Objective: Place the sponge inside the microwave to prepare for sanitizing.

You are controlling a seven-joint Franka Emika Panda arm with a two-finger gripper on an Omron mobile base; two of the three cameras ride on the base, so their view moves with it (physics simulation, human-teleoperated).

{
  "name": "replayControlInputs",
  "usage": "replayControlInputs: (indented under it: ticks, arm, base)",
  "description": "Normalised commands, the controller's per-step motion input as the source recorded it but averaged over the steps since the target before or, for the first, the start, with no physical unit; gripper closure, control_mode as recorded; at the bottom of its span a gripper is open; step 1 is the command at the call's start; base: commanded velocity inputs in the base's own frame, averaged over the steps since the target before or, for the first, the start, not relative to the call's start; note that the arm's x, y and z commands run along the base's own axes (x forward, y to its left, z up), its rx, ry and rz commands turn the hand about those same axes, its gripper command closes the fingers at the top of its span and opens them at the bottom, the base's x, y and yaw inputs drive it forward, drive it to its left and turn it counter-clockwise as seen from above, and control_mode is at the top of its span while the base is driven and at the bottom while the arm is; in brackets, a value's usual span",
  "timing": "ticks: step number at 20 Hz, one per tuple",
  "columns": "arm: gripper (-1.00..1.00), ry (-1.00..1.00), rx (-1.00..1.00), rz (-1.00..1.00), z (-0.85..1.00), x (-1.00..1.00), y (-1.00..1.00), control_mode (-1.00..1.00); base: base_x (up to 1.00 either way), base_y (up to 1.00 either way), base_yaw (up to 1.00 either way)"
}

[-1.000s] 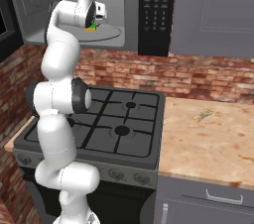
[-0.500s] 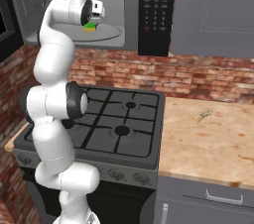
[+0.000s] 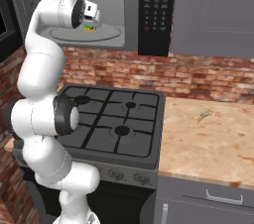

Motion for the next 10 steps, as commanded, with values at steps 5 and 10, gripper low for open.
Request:
replayControlInputs:
  ticks: [5, 10]
  arm:
    - [-1.00, -0.05, 0.08, -0.01, 0.01, -0.71, -0.13, -1.00]
    - [-1.00, -0.02, 0.03, 0.00, 0.01, -0.71, -0.15, -1.00]
  base:
    - [0.00, 0.00, 0.00]
    - [0.00, 0.00, 0.00]
